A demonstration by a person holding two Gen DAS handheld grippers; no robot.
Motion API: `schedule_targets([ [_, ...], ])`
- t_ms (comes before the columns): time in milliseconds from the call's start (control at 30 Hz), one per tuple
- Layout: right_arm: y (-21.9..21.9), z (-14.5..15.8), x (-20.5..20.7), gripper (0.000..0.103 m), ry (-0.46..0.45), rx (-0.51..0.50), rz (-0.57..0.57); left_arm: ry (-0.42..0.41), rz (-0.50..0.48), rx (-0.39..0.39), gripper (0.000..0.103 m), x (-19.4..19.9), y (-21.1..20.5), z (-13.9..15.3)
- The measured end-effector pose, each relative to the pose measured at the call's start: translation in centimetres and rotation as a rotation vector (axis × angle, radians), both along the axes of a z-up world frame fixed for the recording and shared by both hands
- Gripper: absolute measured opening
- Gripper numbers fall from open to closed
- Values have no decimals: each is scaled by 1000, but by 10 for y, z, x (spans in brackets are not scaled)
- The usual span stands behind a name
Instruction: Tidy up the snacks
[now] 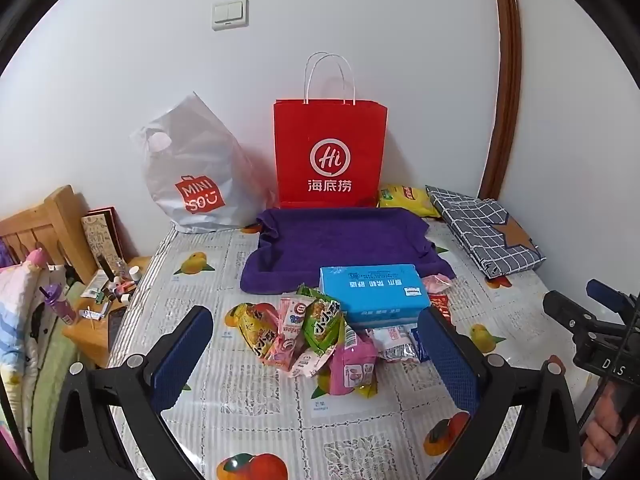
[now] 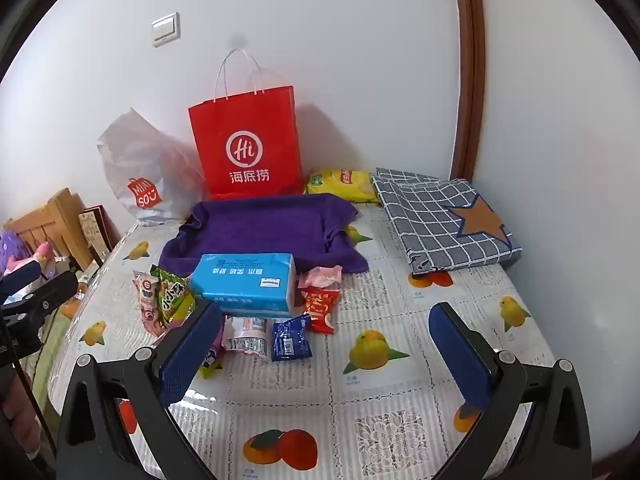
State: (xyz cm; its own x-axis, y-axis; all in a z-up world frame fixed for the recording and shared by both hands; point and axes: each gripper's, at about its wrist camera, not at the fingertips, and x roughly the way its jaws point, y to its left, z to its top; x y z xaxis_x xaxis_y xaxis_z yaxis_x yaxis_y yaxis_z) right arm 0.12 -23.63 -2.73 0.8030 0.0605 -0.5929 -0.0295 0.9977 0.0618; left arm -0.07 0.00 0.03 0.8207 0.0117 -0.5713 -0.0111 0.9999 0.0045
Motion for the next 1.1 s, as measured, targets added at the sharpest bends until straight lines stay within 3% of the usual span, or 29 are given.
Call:
schedule_targets([
  [333,-8,5,-6,103,-18,16,0,-5,4,41,103,-4,-27,-1],
  [400,-3,7,-10,103,-26,10,-12,6,-18,-6,103,-2,-4,-2],
  [1100,5,15,-19,103,-56,7,0,8,-16,-19,103,-3,1,-4],
])
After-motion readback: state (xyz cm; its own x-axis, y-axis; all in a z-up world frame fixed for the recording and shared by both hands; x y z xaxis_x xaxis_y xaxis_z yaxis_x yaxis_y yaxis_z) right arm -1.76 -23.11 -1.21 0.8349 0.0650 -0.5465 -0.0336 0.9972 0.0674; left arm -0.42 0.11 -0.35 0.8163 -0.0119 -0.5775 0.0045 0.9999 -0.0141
